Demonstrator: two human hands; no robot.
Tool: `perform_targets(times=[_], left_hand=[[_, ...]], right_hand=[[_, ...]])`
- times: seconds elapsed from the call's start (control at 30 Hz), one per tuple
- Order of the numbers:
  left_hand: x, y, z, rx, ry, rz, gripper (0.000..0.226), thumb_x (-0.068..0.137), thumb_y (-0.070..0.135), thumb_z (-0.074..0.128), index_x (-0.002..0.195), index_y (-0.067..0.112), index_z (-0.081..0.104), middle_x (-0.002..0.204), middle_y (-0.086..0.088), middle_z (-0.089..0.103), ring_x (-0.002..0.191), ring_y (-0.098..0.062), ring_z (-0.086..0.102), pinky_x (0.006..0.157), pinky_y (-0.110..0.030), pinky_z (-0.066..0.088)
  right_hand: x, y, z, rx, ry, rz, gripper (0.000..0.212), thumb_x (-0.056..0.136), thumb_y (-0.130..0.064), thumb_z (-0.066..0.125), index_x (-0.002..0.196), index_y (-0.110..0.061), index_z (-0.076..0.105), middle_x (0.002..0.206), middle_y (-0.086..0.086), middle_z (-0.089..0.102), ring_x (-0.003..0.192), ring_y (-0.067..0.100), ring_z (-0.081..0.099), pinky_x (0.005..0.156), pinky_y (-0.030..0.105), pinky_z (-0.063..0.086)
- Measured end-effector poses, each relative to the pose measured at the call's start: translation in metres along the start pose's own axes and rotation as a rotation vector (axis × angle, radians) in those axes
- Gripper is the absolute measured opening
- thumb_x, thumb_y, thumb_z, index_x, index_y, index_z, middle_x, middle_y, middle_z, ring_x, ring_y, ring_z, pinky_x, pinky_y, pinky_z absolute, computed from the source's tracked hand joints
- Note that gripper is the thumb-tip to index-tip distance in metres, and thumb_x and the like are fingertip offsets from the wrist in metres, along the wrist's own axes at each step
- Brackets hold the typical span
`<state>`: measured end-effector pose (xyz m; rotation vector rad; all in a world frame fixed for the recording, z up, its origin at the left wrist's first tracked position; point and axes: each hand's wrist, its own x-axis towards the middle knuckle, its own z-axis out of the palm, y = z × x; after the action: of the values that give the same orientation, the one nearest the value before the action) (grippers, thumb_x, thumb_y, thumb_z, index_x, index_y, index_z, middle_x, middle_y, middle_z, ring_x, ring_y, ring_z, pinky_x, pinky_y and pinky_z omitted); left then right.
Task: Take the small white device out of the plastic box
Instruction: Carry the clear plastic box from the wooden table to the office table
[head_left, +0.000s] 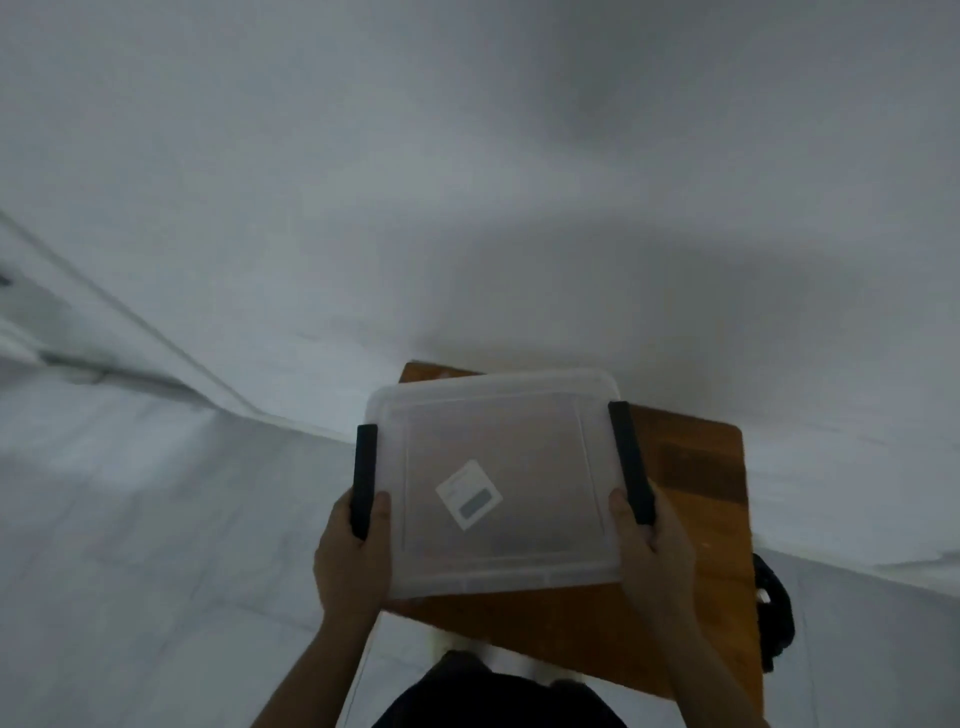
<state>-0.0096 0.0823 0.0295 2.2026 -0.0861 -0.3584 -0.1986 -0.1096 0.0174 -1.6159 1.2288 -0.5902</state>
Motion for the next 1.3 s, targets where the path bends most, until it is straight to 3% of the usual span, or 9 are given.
perform_targets(times=[0.07, 0.23, 0.33, 0.5, 0.63, 0.8, 0.97, 1.17, 1.3], left_hand=[[-0.016, -0.009, -0.021, -0.072, 0.084, -0.051, 0.052, 0.086, 0.05, 0.053, 0.128, 0.021, 0.058, 0.101, 0.001, 0.066, 0.093, -0.023, 0.063, 0.078, -0.039, 0.051], [-0.071, -0.041, -0.092, -0.253, 0.308, -0.161, 0.049, 0.09, 0.02, 0.066, 0.137, 0.023, 0.051, 0.116, 0.008, 0.061, 0.104, -0.009, 0.058, 0.079, -0.025, 0.046], [-0.103, -0.078, -0.142, -0.326, 0.461, -0.21, 0.056, 0.087, 0.025, 0.069, 0.139, 0.025, 0.05, 0.125, 0.007, 0.061, 0.114, -0.012, 0.057, 0.093, -0.031, 0.045], [-0.15, -0.142, -0.226, -0.427, 0.754, -0.273, 0.058, 0.089, 0.023, 0.069, 0.142, 0.025, 0.046, 0.126, 0.011, 0.058, 0.111, 0.01, 0.053, 0.093, -0.023, 0.042], [-0.176, -0.195, -0.302, -0.435, 0.959, -0.322, 0.058, 0.09, 0.02, 0.068, 0.144, 0.021, 0.045, 0.135, 0.004, 0.057, 0.124, -0.011, 0.053, 0.105, -0.037, 0.042], [-0.207, -0.262, -0.397, -0.464, 1.173, -0.366, 0.058, 0.091, 0.02, 0.066, 0.144, 0.02, 0.044, 0.133, 0.004, 0.058, 0.122, -0.011, 0.054, 0.101, -0.033, 0.045], [-0.22, -0.326, -0.477, -0.458, 1.295, -0.409, 0.057, 0.091, 0.016, 0.065, 0.145, 0.021, 0.044, 0.132, 0.005, 0.059, 0.119, -0.008, 0.056, 0.095, -0.021, 0.045], [-0.193, -0.413, -0.57, -0.45, 1.349, -0.483, 0.056, 0.091, 0.017, 0.066, 0.143, 0.02, 0.045, 0.129, 0.004, 0.06, 0.116, -0.005, 0.056, 0.08, -0.003, 0.043], [-0.165, -0.478, -0.667, -0.399, 1.403, -0.534, 0.057, 0.09, 0.022, 0.067, 0.143, 0.021, 0.046, 0.13, 0.002, 0.06, 0.118, -0.011, 0.056, 0.09, -0.017, 0.043]], right_hand=[[0.001, -0.01, 0.008, 0.025, -0.099, -0.033, 0.024, 0.097, -0.035, 0.054, 0.118, -0.025, 0.058, 0.092, -0.006, 0.062, 0.085, 0.014, 0.06, 0.068, 0.027, 0.045], [-0.017, -0.037, 0.059, -0.007, -0.423, -0.141, 0.028, 0.094, -0.041, 0.058, 0.118, -0.027, 0.059, 0.098, -0.008, 0.064, 0.09, 0.011, 0.063, 0.069, 0.027, 0.047], [-0.055, -0.059, 0.107, -0.026, -0.628, -0.207, 0.031, 0.092, -0.042, 0.061, 0.116, -0.022, 0.061, 0.096, -0.005, 0.064, 0.085, 0.011, 0.063, 0.064, 0.021, 0.045], [-0.146, -0.109, 0.199, -0.035, -0.91, -0.32, 0.034, 0.088, -0.033, 0.068, 0.119, -0.026, 0.057, 0.104, -0.015, 0.062, 0.097, 0.003, 0.059, 0.074, 0.018, 0.044], [-0.235, -0.144, 0.282, -0.048, -1.095, -0.439, 0.05, 0.089, -0.035, 0.067, 0.135, -0.02, 0.053, 0.121, -0.008, 0.06, 0.112, 0.011, 0.055, 0.095, 0.027, 0.04], [-0.359, -0.172, 0.378, -0.054, -1.28, -0.519, 0.046, 0.089, -0.032, 0.069, 0.132, -0.023, 0.054, 0.114, -0.017, 0.059, 0.112, 0.01, 0.054, 0.089, 0.022, 0.036], [-0.462, -0.192, 0.458, -0.065, -1.428, -0.578, 0.044, 0.089, -0.031, 0.068, 0.13, -0.026, 0.054, 0.11, -0.029, 0.055, 0.095, -0.025, 0.049, 0.078, 0.005, 0.034], [-0.562, -0.202, 0.575, -0.078, -1.5, -0.608, 0.038, 0.089, -0.036, 0.067, 0.125, -0.028, 0.056, 0.112, -0.02, 0.06, 0.097, -0.019, 0.053, 0.079, 0.01, 0.037], [-0.649, -0.218, 0.677, -0.074, -1.562, -0.587, 0.034, 0.091, -0.032, 0.066, 0.122, -0.035, 0.053, 0.111, -0.025, 0.058, 0.093, -0.027, 0.05, 0.078, 0.01, 0.036]])
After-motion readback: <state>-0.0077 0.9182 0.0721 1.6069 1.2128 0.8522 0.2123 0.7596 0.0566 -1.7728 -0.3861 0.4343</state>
